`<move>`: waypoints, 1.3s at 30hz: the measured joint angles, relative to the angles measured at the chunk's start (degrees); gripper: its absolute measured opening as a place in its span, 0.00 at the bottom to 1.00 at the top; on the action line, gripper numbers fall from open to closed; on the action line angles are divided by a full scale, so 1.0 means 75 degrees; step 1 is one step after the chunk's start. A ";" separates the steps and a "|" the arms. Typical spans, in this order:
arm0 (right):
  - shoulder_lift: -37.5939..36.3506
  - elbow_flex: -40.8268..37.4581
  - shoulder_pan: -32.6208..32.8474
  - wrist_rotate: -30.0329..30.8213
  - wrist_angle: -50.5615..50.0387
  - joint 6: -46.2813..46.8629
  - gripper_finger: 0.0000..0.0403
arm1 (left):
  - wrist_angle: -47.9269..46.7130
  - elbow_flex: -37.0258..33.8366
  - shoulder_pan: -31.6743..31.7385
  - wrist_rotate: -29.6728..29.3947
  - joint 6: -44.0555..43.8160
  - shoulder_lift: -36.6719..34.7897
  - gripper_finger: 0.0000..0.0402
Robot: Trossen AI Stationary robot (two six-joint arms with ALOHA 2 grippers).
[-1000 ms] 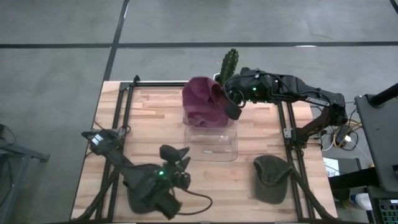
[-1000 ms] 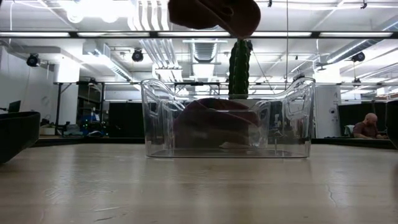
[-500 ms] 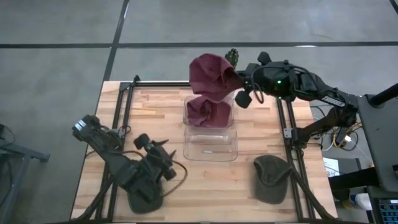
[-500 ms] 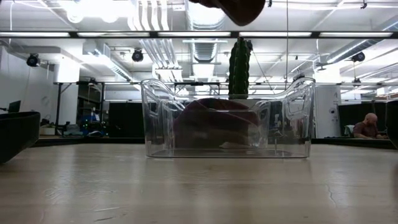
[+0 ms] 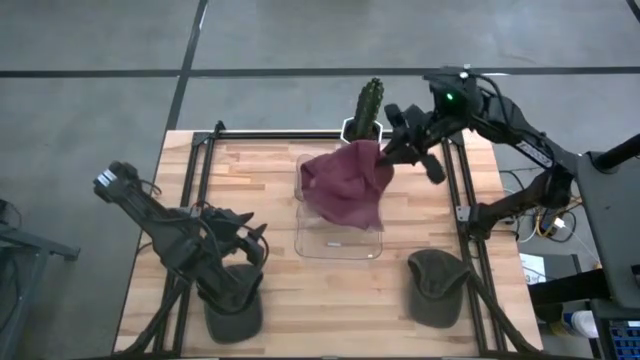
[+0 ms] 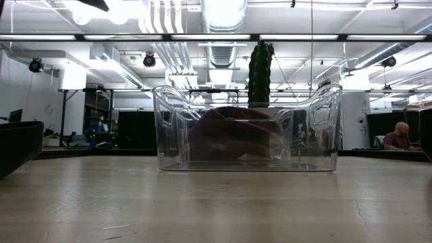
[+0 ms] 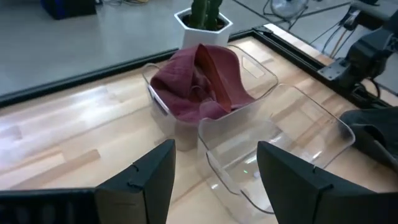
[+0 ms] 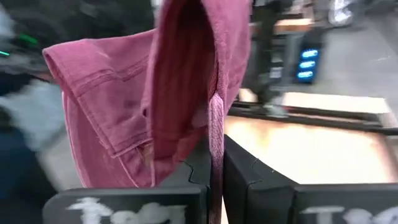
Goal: Pick & Place hat
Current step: Put the red cap into the top transparent bin
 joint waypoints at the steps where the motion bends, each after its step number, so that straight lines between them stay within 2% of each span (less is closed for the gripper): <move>1: 0.0081 0.0000 -0.0148 -0.0562 0.0002 0.0120 0.03 | 0.0196 -0.0145 0.0000 0.0000 0.0039 -0.0081 0.54; 4: 0.0359 0.0000 -0.0503 -0.2264 0.0002 0.0560 0.03 | 0.0661 -0.0548 0.0000 0.0001 0.0080 -0.0253 0.54; 7: 0.0698 0.0000 -0.0701 -0.3336 0.0002 0.0986 0.03 | 0.0959 -0.0814 0.0000 0.0051 0.0082 -0.0345 0.54; 11: 0.1165 0.0000 -0.0866 -0.3553 -0.0006 0.1269 0.03 | 0.1126 -0.0956 0.0000 0.0220 0.0069 -0.0363 0.54; 16: 0.1803 0.0000 -0.1088 -0.3524 -0.0004 0.1044 0.03 | 0.1130 -0.0984 0.0003 0.0459 0.0068 -0.0365 0.54; 25: 0.2860 0.0000 -0.1293 -0.2412 -0.0052 0.0152 0.03 | 0.1131 -0.1036 0.0009 0.0463 0.0060 -0.0365 0.54; 32: 0.3268 0.0539 -0.1244 0.0408 -0.1723 -0.1929 0.03 | 0.1128 -0.1042 0.0012 0.0459 0.0062 -0.0363 0.54; 34: 0.3430 0.0835 -0.1243 0.0847 -0.2040 -0.2302 0.03 | 0.1127 -0.1043 0.0012 0.0458 0.0062 -0.0365 0.54; 39: 0.3877 0.1491 -0.1229 0.1366 -0.2230 -0.2693 0.03 | 0.1161 -0.1046 0.0015 0.0455 0.0027 -0.0363 0.54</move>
